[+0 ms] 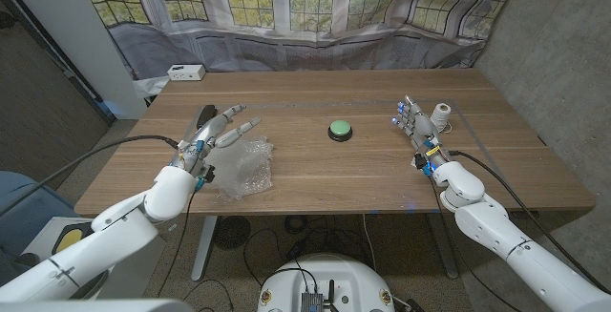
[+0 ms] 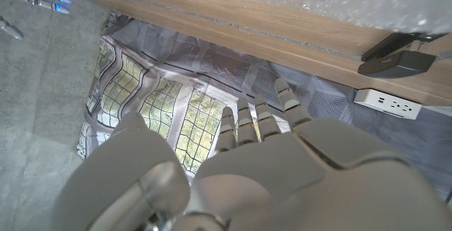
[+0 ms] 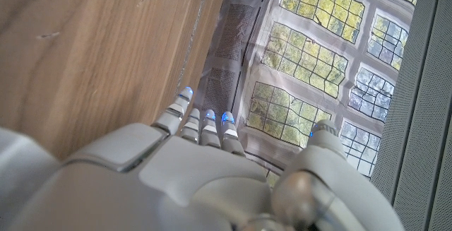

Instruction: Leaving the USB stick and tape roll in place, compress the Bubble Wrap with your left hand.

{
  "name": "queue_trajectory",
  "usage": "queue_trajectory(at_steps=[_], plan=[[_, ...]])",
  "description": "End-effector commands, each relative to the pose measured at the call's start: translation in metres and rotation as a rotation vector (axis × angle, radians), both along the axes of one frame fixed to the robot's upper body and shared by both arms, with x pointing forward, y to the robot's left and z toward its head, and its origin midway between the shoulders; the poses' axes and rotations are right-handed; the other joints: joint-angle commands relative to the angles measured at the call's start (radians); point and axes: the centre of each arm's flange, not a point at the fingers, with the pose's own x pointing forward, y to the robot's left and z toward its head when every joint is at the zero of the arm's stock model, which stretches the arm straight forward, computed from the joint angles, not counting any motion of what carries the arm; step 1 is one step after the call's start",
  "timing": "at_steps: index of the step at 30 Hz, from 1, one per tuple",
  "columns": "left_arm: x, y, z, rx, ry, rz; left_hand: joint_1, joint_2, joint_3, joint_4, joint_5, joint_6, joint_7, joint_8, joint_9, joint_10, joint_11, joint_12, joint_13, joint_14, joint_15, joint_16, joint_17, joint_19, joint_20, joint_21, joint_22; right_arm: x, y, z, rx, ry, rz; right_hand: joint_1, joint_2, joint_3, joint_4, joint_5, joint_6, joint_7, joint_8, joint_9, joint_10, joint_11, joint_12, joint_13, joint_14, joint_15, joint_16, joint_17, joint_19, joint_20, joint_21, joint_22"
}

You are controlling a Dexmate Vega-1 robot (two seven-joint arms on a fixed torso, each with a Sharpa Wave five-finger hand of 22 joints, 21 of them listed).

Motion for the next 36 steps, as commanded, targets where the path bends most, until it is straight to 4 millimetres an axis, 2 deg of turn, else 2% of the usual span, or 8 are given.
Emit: queue_trajectory(at_steps=[1,8,13,20,26,36], plan=[[0.012,-0.018,0.012,-0.122,-0.038,-0.149,-0.007,0.007,-0.006,-0.003,0.007,0.006,0.003,0.009,-0.001,0.01,0.002,0.008,0.0,0.011,-0.003,0.004,0.002,0.007,0.001,-0.007,0.002,-0.005,-0.001,0.006,-0.005,-0.038,0.005,0.004,0.0,0.007,0.001,0.0,0.007,0.003,0.001,0.003,0.006,0.0,0.0,0.005,0.005,0.002,0.002,0.006,0.007,-0.003,0.003,0.005],[0.023,-0.023,0.016,-0.181,-0.015,-0.258,-0.012,0.007,-0.008,-0.002,0.007,-0.012,0.012,0.003,-0.002,0.006,0.008,0.005,-0.006,0.007,0.0,0.0,0.001,0.006,0.001,-0.013,0.002,-0.011,-0.001,0.014,-0.019,-0.071,0.002,0.003,0.0,0.007,0.001,0.001,0.008,0.005,0.002,0.003,0.008,0.001,0.0,0.005,0.008,-0.004,0.003,0.006,0.014,-0.016,0.005,0.005],[0.03,-0.026,0.019,-0.22,-0.007,-0.319,-0.019,0.006,-0.012,-0.001,0.007,-0.038,0.013,-0.005,-0.002,0.0,0.009,0.0,-0.012,0.003,0.003,-0.004,0.001,0.005,-0.003,-0.019,0.002,-0.014,0.0,0.017,-0.019,-0.083,0.002,0.004,0.0,0.007,0.0,0.001,0.011,0.008,0.002,0.003,0.01,0.0,0.001,0.005,0.009,-0.009,0.003,0.006,0.017,-0.019,0.005,0.004],[0.041,-0.031,0.026,-0.276,0.013,-0.404,-0.025,0.005,-0.016,-0.001,0.007,-0.067,0.027,-0.009,-0.003,-0.01,0.015,-0.005,-0.018,-0.008,0.005,-0.01,0.001,0.004,-0.003,-0.027,0.003,-0.018,0.006,0.022,-0.028,-0.098,0.002,0.003,-0.001,0.007,0.0,0.001,0.014,0.017,0.003,0.003,0.011,-0.001,0.001,0.004,0.011,-0.009,0.003,0.006,0.019,-0.021,0.005,0.004],[0.055,-0.035,0.032,-0.327,0.037,-0.473,-0.029,0.005,-0.018,-0.002,0.008,-0.052,0.044,0.001,-0.004,-0.012,0.016,-0.007,-0.023,-0.01,0.006,-0.012,0.0,0.002,-0.017,-0.033,0.002,-0.021,0.008,0.026,-0.027,-0.111,0.001,0.002,-0.002,0.006,0.001,0.001,0.015,0.019,0.004,0.003,0.012,-0.001,0.001,0.004,0.011,-0.01,0.003,0.006,0.019,-0.023,0.004,0.004],[0.078,-0.039,0.042,-0.414,0.056,-0.512,-0.032,0.006,-0.019,-0.002,0.008,-0.046,0.044,0.004,-0.005,-0.017,0.02,-0.009,-0.029,-0.012,0.008,-0.013,0.0,-0.003,-0.034,-0.041,0.002,-0.026,0.008,0.034,-0.052,-0.127,-0.003,0.002,-0.005,0.005,0.0,0.0,0.018,0.016,0.004,0.003,0.015,-0.006,0.001,0.004,0.011,-0.015,0.002,0.005,0.018,-0.025,0.002,0.004]])
